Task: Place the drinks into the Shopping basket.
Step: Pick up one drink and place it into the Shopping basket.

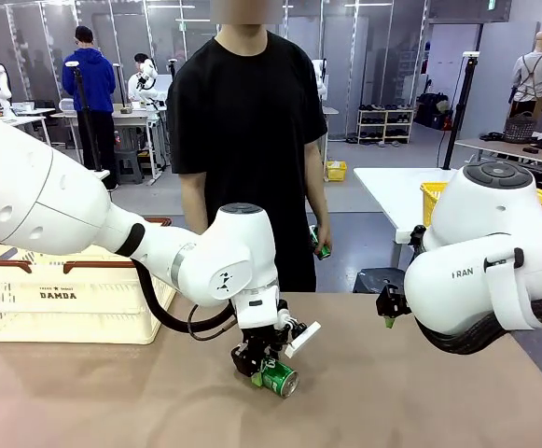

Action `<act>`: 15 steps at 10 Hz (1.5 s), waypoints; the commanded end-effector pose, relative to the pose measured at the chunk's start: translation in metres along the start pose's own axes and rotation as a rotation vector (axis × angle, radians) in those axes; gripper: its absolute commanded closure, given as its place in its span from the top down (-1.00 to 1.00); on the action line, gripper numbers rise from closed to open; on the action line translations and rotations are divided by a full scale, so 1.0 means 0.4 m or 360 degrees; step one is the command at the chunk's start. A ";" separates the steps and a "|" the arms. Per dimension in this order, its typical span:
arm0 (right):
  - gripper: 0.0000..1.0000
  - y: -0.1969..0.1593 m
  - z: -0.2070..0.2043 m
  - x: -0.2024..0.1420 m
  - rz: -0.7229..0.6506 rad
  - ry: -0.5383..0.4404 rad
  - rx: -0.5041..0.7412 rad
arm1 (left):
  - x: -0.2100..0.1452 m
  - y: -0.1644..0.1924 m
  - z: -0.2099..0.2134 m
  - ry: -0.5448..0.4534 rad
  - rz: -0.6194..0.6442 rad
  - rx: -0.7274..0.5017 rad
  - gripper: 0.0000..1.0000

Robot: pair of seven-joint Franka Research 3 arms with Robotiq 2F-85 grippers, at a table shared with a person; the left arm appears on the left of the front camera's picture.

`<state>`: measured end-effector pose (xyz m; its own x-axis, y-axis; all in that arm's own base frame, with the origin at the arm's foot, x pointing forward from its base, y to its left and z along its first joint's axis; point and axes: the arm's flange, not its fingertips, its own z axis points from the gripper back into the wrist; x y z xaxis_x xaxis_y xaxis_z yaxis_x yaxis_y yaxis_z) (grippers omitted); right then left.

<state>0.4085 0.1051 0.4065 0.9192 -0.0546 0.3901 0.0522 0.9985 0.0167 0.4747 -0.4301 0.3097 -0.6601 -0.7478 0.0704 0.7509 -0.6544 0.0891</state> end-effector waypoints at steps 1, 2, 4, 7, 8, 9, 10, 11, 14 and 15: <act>1.00 -0.001 -0.003 0.000 -0.0002 -0.0003 0.0002 | 0.000 -0.019 -0.004 -0.0005 -0.0038 -0.0034 -0.39; 1.00 -0.001 -0.003 0.000 -0.0002 -0.0003 0.0002 | 0.002 -0.021 -0.005 0.0012 -0.0005 -0.0055 -0.17; 1.00 -0.001 -0.003 0.000 -0.0002 -0.0003 0.0002 | 0.022 -0.027 0.008 -0.0025 0.0202 -0.0094 -0.77; 1.00 -0.001 -0.003 0.000 -0.0002 -0.0003 0.0002 | 0.027 -0.047 0.114 -0.0049 0.0522 -0.0065 -0.77; 1.00 -0.001 -0.003 0.000 -0.0002 -0.0003 0.0002 | 0.009 -0.055 0.165 -0.0044 0.0559 -0.0002 -0.77; 1.00 -0.001 -0.003 0.000 -0.0002 -0.0003 0.0002 | -0.013 -0.065 0.211 -0.0048 0.0637 0.0065 -0.77; 1.00 -0.001 -0.003 0.000 -0.0002 -0.0003 0.0002 | -0.035 -0.077 0.256 -0.0085 0.0732 0.0100 -0.77; 1.00 -0.001 -0.003 0.000 -0.0002 -0.0003 0.0002 | -0.056 -0.092 0.295 -0.0094 0.0756 0.0109 -0.77; 1.00 -0.001 -0.003 0.000 -0.0002 -0.0003 0.0002 | -0.090 -0.117 0.368 0.0011 0.0797 0.0158 -0.77; 1.00 -0.001 -0.003 0.000 -0.0002 -0.0003 0.0002 | -0.095 -0.126 0.385 -0.0006 0.0808 0.0171 -0.77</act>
<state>0.4085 0.1051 0.4064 0.9192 -0.0546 0.3900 0.0522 0.9985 0.0167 0.4690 -0.3559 0.4503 -0.2249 -0.9639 0.1425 0.9679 -0.2042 0.1463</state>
